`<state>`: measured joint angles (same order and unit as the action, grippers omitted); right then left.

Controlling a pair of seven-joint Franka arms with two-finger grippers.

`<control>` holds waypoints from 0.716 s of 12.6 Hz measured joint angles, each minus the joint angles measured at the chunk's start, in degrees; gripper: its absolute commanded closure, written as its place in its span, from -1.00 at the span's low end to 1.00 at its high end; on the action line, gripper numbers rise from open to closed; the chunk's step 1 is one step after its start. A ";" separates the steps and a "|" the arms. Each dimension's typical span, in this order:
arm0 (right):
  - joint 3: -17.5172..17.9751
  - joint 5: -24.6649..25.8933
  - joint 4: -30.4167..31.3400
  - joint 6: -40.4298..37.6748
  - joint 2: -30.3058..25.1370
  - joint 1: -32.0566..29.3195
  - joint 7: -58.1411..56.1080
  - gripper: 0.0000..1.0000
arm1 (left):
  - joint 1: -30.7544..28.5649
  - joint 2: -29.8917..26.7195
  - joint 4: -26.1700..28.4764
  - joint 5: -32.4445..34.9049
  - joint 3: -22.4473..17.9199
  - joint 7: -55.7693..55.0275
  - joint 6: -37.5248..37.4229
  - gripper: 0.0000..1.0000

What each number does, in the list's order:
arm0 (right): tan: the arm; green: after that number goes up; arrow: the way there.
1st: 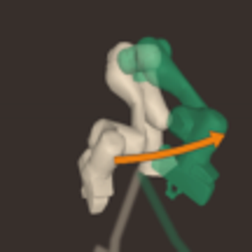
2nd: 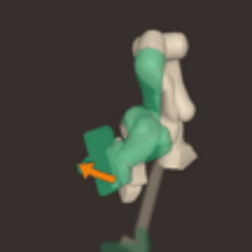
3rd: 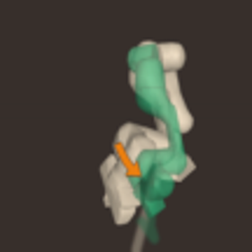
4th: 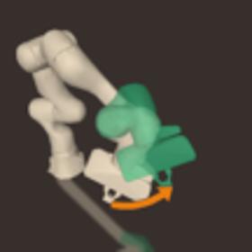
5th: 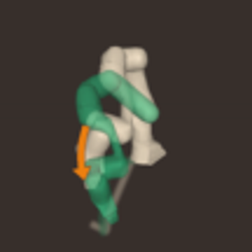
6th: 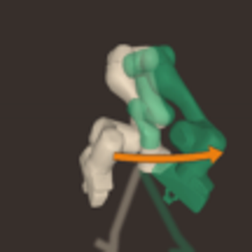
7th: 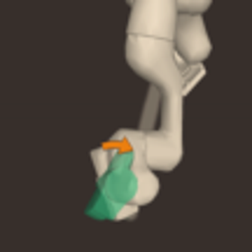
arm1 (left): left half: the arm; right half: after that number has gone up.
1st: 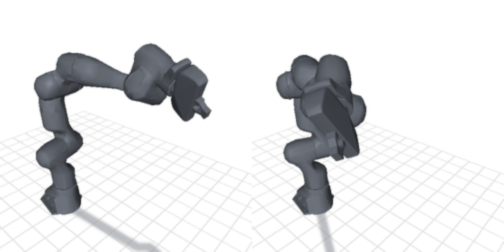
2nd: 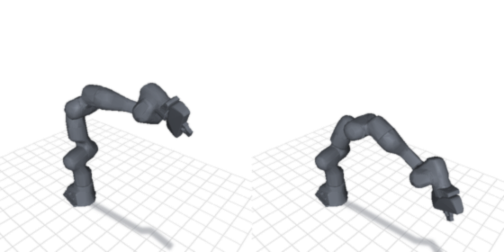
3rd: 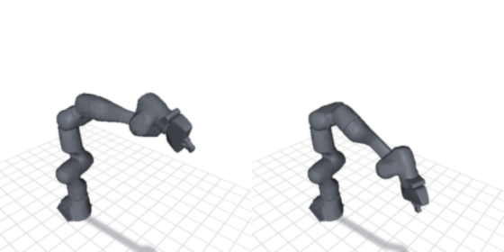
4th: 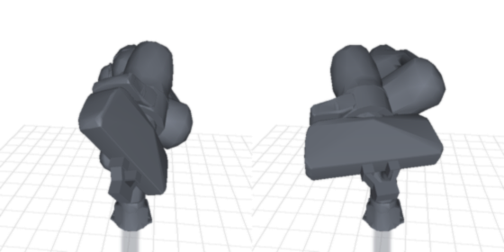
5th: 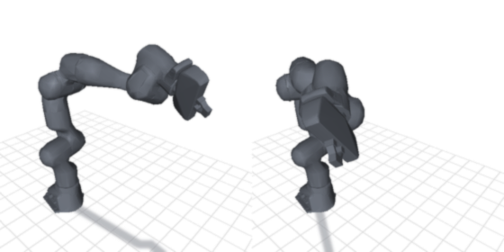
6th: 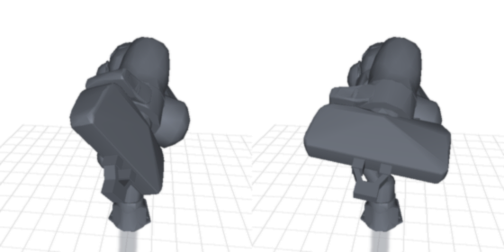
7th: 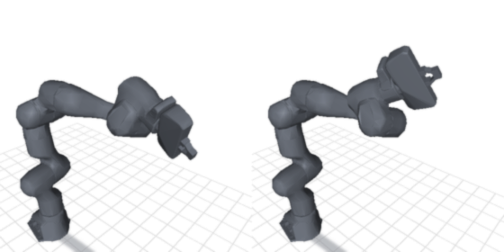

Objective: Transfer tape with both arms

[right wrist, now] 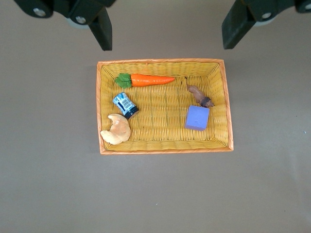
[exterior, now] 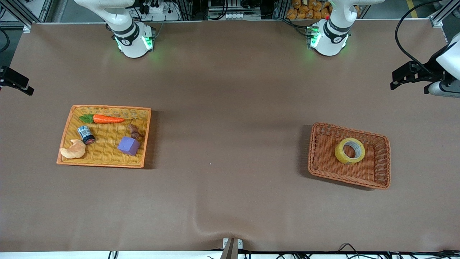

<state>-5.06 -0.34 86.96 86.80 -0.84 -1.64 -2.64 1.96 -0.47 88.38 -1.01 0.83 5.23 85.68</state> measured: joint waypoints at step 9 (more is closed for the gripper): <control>0.28 -0.13 0.06 -1.20 1.57 0.01 0.00 -1.00 | 0.27 0.91 0.20 0.00 0.68 -2.87 1.94 -1.00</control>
<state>-4.78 -0.47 87.02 85.60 0.74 -1.63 -2.63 2.23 0.45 88.57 -1.01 1.51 2.36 87.62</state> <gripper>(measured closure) 0.000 0.000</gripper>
